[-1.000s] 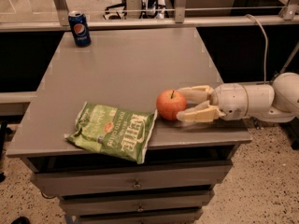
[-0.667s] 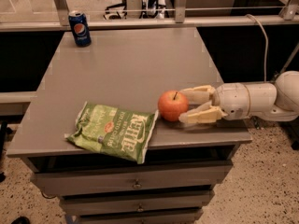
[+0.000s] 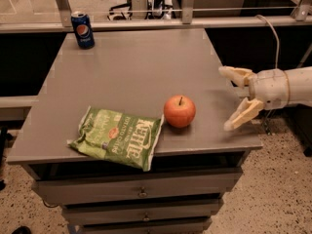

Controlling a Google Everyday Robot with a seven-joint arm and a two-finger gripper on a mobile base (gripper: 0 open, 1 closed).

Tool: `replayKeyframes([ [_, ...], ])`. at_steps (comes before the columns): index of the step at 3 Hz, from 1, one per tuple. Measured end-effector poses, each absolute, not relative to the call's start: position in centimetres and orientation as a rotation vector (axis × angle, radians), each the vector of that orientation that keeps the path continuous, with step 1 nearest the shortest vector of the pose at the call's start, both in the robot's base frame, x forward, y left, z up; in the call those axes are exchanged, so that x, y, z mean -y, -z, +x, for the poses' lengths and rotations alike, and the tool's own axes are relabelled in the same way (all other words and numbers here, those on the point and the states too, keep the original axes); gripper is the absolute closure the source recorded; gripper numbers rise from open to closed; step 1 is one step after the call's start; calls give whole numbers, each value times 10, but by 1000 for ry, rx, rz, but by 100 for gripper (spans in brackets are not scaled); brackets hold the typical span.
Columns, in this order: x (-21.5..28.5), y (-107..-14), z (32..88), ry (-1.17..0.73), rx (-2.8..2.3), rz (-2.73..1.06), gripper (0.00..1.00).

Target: Move apple near green jalapeno chip bag

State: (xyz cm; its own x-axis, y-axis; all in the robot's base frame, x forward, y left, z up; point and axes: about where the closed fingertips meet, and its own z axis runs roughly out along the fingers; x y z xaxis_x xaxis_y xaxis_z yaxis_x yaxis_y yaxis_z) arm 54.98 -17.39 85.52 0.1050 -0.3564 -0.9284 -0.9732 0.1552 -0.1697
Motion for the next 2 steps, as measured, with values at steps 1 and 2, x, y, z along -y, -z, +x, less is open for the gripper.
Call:
replayKeyframes([
  [1,235,-888,583,-561,-1470,-1361,0],
  [2,278,-942,614,-351,-1510,-1289,0],
])
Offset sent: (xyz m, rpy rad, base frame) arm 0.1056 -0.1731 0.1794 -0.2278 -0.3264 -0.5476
